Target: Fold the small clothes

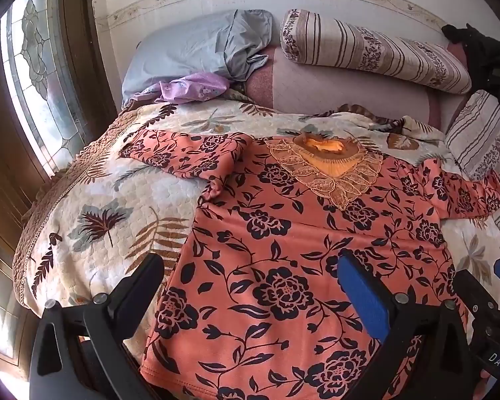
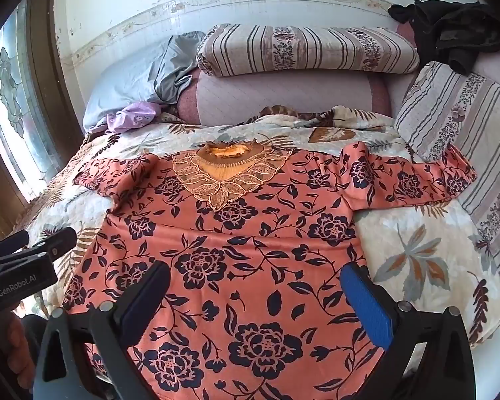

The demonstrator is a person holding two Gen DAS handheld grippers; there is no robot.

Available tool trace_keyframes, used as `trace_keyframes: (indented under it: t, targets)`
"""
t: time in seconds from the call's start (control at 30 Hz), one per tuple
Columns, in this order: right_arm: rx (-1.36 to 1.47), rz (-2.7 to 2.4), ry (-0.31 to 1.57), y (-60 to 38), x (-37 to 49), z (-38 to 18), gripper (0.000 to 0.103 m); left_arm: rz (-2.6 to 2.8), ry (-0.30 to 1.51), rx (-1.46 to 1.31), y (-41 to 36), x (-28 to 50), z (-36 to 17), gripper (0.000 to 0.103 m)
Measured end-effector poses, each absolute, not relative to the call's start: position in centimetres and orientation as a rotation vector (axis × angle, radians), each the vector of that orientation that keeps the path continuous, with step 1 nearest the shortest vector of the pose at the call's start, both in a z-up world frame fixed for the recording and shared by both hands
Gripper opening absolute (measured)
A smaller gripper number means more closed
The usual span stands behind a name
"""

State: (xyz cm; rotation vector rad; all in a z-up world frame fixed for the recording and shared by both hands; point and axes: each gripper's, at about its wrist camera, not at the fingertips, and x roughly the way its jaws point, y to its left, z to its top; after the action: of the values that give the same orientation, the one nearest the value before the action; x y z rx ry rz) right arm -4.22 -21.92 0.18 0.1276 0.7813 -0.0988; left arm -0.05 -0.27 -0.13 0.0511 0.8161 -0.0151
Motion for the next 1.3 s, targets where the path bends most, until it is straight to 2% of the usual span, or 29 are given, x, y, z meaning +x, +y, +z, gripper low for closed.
trace_keyframes:
  t: [1.3]
  targets:
    - [0.115,-0.12,0.774,-21.97,-4.07,0.69,0.103,-0.03,0.844,0.031,0.05,0.43,-0.46,0.103]
